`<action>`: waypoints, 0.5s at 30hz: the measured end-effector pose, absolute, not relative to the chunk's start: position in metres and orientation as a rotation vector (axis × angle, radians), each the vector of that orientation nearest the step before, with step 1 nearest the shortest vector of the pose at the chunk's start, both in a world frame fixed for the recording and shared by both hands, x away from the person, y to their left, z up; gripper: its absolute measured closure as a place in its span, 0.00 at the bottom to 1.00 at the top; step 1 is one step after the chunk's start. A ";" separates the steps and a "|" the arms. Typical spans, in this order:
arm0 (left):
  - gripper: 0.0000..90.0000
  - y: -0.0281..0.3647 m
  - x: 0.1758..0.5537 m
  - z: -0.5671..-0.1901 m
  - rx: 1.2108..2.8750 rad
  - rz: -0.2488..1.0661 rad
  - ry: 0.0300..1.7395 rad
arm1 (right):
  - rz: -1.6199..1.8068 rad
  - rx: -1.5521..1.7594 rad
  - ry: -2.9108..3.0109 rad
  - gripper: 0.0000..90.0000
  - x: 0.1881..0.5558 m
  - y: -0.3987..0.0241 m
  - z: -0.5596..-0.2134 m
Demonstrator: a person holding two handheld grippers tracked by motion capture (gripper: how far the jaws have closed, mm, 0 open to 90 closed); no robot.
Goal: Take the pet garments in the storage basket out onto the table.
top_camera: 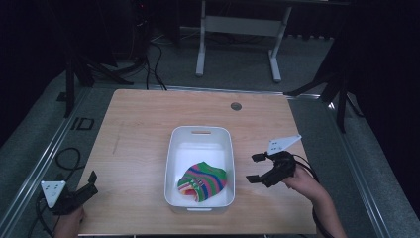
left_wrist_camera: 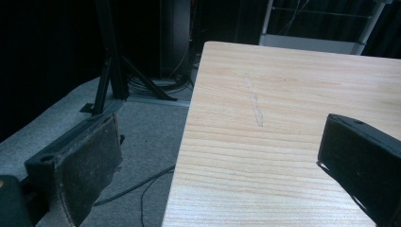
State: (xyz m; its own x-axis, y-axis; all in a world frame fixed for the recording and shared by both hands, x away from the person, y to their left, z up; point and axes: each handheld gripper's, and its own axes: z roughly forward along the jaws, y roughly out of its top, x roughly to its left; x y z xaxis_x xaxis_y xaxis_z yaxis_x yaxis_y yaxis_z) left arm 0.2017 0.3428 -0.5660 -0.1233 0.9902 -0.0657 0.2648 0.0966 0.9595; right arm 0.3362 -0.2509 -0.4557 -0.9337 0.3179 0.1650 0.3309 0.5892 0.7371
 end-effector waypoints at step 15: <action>0.01 0.343 0.201 -0.566 1.291 1.088 1.526 | -1.205 -0.303 -2.853 0.15 0.334 -0.172 -0.446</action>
State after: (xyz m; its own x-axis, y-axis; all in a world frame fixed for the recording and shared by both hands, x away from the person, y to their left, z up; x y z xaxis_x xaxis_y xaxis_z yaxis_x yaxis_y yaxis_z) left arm 0.2014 0.3425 -0.5661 -0.1179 0.9910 -0.0638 0.2631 0.0931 0.9603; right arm 0.3337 -0.1720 -0.4458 -0.9806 0.1668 0.1029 0.1901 0.6813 0.7069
